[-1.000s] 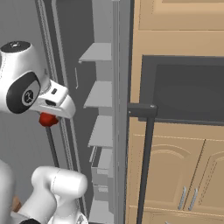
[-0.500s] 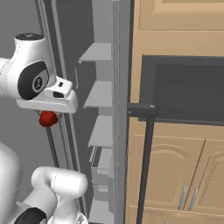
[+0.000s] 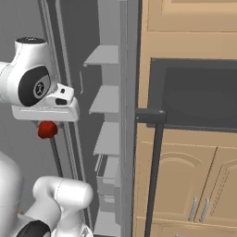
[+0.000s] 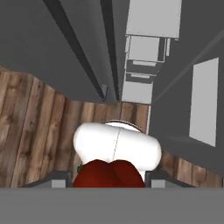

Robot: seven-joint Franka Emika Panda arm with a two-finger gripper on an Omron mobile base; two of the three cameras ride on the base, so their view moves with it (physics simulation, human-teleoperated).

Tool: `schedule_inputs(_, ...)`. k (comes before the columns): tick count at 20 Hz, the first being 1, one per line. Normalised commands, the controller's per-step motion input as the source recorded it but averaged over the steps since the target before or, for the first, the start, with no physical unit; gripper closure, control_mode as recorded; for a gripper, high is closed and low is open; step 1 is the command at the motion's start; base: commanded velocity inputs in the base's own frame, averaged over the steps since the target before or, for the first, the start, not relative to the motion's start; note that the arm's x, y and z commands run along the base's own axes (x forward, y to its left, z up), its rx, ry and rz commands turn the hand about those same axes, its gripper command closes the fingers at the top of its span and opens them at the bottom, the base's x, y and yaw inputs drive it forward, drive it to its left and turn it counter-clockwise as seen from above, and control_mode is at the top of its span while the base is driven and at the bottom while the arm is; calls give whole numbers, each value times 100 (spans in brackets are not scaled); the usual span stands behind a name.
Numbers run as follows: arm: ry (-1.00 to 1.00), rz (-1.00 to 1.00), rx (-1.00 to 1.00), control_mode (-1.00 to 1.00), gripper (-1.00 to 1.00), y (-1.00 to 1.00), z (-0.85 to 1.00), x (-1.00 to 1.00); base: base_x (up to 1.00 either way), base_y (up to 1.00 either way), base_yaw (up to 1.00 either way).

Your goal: Take the eggplant, cucumber, and bell pepper from the freezer and place them in the bowl on the counter.

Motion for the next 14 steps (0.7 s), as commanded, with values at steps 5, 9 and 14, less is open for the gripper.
schedule_inputs(5,0,0,0,100,100,0,0,0,-56,55,-11)
schedule_inputs(9,0,0,0,100,100,0,0,0,-39,90,-18)
schedule_inputs(14,0,0,0,100,100,0,0,0,-29,100,-16)
